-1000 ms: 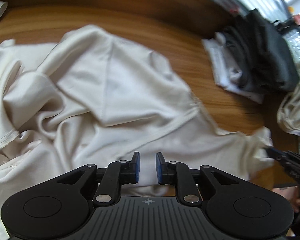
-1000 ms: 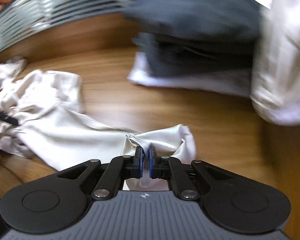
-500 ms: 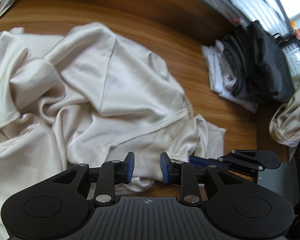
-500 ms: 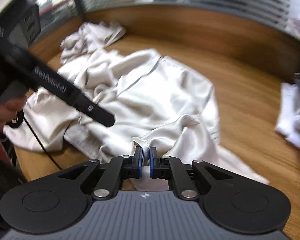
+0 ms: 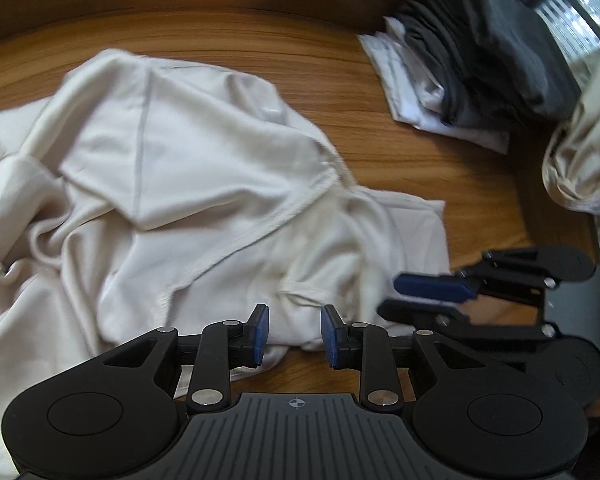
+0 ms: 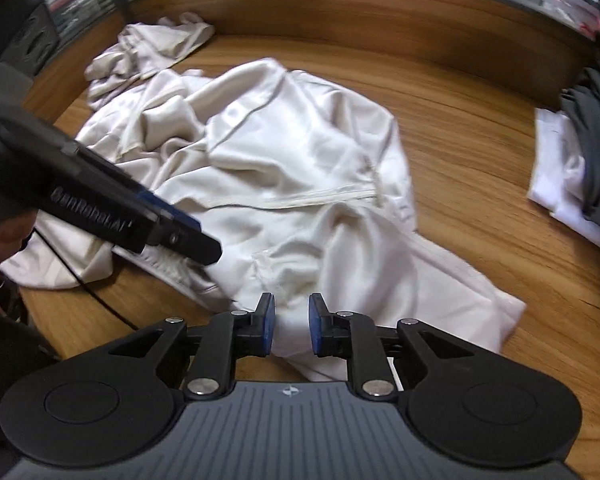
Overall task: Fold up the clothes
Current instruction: 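Grasp the shirt seam with the right tool while the left tool pinches beside it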
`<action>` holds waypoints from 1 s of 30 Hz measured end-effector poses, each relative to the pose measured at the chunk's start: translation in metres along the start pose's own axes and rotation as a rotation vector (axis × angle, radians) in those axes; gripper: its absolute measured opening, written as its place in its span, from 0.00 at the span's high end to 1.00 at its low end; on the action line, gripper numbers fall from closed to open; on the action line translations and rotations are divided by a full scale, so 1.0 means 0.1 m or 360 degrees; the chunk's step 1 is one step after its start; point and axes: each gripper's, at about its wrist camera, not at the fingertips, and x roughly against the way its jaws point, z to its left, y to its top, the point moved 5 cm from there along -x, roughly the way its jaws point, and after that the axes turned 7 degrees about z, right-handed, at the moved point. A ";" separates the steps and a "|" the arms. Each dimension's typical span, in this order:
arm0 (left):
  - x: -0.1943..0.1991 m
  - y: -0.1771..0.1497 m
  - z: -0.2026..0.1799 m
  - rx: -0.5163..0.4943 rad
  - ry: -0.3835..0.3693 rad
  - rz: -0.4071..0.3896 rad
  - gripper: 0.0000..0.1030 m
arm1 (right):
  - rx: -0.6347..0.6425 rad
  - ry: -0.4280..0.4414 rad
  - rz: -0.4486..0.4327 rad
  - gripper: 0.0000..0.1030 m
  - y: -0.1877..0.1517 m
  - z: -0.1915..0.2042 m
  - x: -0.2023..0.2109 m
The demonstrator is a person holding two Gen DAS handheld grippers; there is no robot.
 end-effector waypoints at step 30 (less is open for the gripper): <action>-0.44 -0.02 -0.33 -0.0370 0.0108 0.0079 0.66 | -0.0493 0.0132 0.0110 0.68 0.13 -0.33 -0.34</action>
